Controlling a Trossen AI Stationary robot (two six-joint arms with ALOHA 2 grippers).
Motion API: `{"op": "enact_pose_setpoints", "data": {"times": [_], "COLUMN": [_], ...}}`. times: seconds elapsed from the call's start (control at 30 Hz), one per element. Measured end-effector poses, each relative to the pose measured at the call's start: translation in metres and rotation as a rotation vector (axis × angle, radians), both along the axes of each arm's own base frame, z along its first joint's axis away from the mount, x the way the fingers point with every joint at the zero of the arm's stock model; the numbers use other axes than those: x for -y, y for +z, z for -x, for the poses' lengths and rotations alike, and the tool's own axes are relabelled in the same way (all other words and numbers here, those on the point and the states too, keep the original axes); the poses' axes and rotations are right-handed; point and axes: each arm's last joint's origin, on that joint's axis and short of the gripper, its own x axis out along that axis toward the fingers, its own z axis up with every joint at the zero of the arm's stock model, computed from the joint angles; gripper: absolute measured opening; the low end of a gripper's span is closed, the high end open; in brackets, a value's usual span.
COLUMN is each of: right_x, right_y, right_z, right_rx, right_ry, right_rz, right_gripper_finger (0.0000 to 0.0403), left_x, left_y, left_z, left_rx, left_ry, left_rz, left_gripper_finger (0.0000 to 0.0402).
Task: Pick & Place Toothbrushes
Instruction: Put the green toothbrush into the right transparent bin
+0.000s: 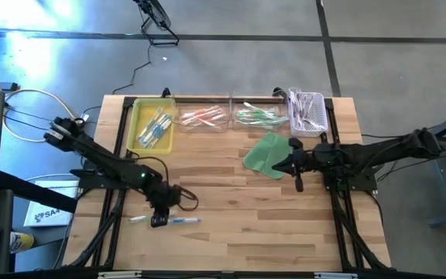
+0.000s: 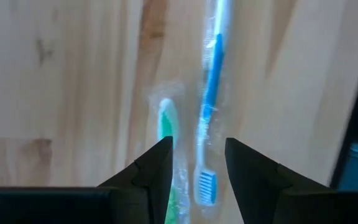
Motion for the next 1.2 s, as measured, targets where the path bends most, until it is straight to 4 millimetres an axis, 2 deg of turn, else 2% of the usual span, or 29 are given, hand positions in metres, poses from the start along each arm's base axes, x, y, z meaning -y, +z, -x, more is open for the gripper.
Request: {"op": "enact_pose_setpoints", "data": {"times": [0.3,0.5,0.87,1.2], "right_x": [-0.001,-0.001,-0.001,-0.001], "right_y": [-0.001,-0.001,-0.001,-0.001], "right_z": [-0.005,-0.005,-0.005,-0.005], "right_rx": [0.013,0.013,0.011,0.013], "right_ry": [0.001,0.001,0.004,0.004], "right_rz": [0.003,0.003,-0.003,-0.005], "right_gripper_finger": [0.0002,0.0002,0.0002,0.0002], "left_x": [0.002,0.003,0.010,0.010], "left_y": [-0.002,-0.005,-0.024,-0.024], "left_z": [0.005,0.003,-0.009,-0.009], "left_rx": [-0.009,-0.008,-0.035,-0.038], "left_ry": [0.043,0.043,0.024,0.027], "left_rz": [-0.087,-0.087,-0.080,-0.080], "left_gripper_finger": [0.0143,0.0143,0.0143,0.0143]}}
